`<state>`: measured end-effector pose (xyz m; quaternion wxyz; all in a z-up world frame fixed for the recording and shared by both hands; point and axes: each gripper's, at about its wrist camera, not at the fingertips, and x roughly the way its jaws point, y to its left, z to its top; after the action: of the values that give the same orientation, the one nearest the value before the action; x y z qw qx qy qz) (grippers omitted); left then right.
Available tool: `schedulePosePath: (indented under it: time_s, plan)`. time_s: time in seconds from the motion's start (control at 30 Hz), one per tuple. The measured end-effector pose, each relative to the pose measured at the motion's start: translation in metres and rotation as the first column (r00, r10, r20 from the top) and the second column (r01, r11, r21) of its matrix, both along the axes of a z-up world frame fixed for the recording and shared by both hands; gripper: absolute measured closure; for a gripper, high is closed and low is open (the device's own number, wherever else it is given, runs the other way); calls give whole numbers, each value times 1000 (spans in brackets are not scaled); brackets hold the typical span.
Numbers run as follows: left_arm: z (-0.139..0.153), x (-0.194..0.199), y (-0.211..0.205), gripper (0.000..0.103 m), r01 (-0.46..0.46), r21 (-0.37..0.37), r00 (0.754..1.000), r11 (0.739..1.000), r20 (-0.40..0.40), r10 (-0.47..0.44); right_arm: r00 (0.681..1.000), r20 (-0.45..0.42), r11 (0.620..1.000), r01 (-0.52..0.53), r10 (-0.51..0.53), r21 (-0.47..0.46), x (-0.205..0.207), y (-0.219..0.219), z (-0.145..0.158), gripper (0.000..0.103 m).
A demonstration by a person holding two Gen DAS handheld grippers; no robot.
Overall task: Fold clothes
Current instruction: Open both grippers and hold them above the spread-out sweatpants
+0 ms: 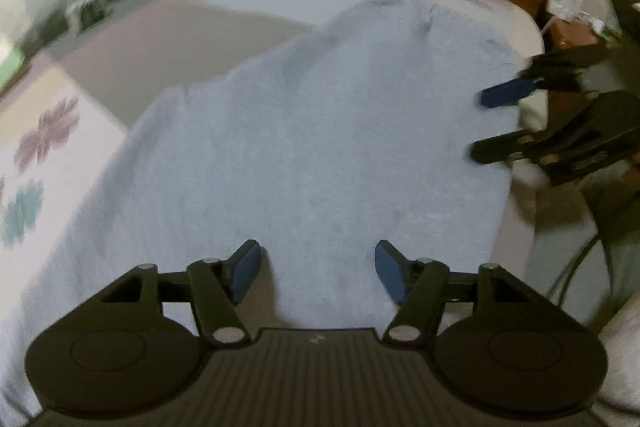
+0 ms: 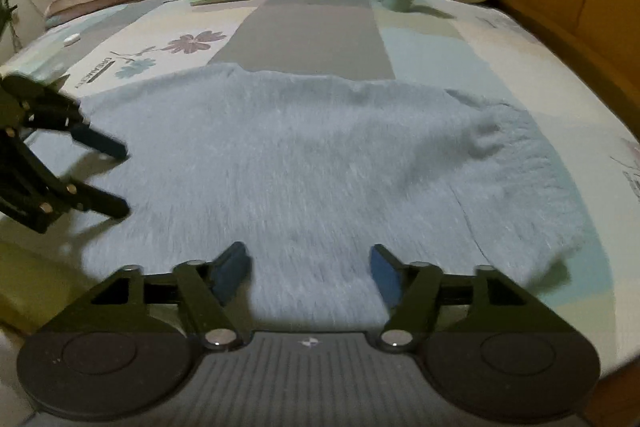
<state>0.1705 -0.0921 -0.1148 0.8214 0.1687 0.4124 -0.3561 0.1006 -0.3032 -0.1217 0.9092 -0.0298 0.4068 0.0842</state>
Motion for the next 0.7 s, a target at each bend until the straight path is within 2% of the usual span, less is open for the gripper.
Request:
schedulePosePath:
  time_s: [0.13,0.27,0.37,0.53,0.7]
  plan:
    - [8,0,-1,34,7,19,1000,1000,12,-7,1000,-5,1000,15,-15,-16,-8,-2,9,24]
    - [29,21,-15,34,-2,-23,999,1000,54,3,998,48,999,30,-31,13,2,0,21,23]
    - [39,42,-31,33,-10,-61,995,998,95,16,997,53,998,63,-64,14,18,1,14,22]
    - [19,81,-66,33,-6,-122,999,993,35,10,991,18,990,135,-136,45,23,-7,-3,21]
    - [-12,117,-78,34,-132,-123,991,984,14,135,985,31,984,165,-167,67,18,-11,0,20]
